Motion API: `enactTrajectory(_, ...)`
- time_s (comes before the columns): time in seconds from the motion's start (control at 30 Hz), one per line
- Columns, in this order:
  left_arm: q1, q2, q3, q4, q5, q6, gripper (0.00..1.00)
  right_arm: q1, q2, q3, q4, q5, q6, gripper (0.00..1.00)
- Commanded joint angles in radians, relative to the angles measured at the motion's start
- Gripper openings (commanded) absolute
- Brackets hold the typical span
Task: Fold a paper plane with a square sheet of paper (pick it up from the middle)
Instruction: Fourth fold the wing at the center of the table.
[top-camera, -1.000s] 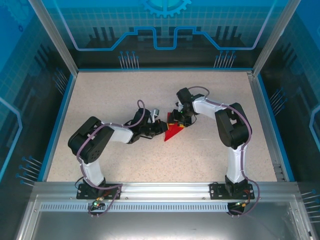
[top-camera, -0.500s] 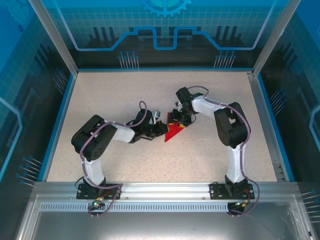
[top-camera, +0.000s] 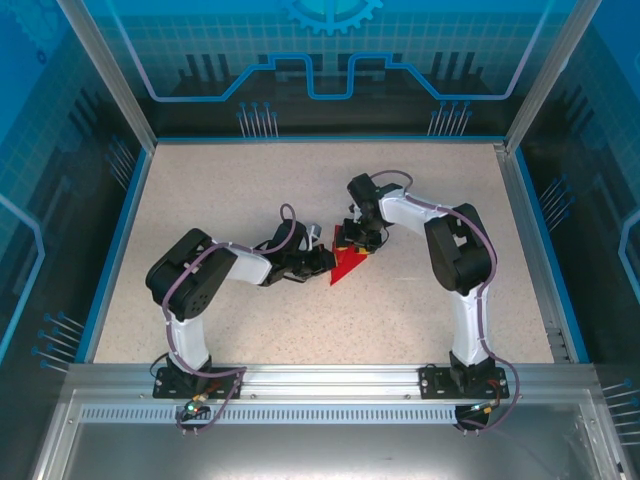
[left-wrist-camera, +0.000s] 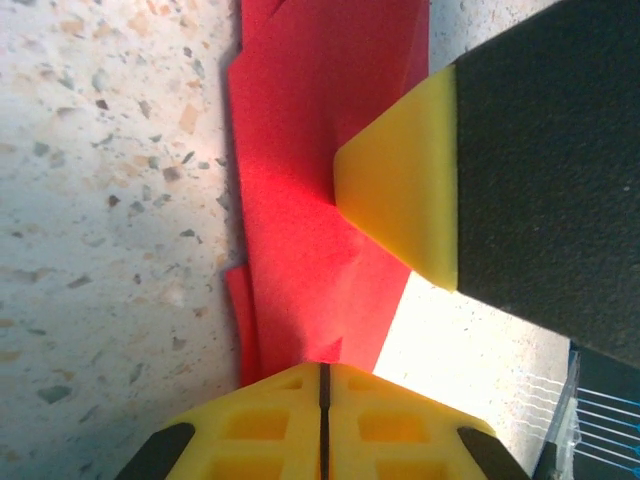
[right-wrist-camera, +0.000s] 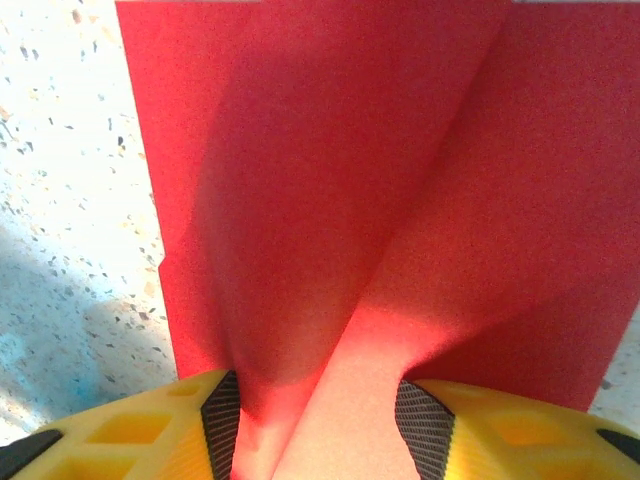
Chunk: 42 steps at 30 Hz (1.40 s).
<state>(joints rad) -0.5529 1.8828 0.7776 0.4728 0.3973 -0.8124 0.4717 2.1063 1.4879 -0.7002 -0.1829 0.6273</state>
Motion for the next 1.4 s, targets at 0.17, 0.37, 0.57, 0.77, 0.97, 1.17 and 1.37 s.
enactTrajectory(0.17,-0.008,0.014,0.032,-0.065,-0.029,0.031,0.08,0.008,0.132,-0.057,-0.080,0.131,0.029,0.48)
enactTrajectory(0.37,-0.008,0.014,0.032,-0.075,-0.034,0.036,0.07,0.008,0.141,-0.051,-0.085,0.129,0.032,0.47)
enactTrajectory(0.57,-0.008,-0.013,0.031,-0.081,-0.035,0.037,0.07,0.008,0.149,-0.046,-0.090,0.125,0.035,0.46)
enactTrajectory(0.77,-0.007,-0.043,0.036,-0.070,-0.034,0.023,0.09,0.009,0.152,-0.050,-0.089,0.122,0.033,0.47)
enactTrajectory(0.97,-0.006,-0.065,0.025,-0.017,-0.068,0.007,0.08,0.008,0.153,-0.050,-0.091,0.121,0.035,0.47)
enactTrajectory(1.17,-0.003,-0.087,-0.005,0.035,-0.153,-0.027,0.08,0.007,0.156,-0.046,-0.095,0.123,0.041,0.47)
enactTrajectory(1.37,-0.004,-0.046,0.018,0.057,-0.114,-0.054,0.08,0.006,0.162,-0.046,-0.099,0.119,0.051,0.47)
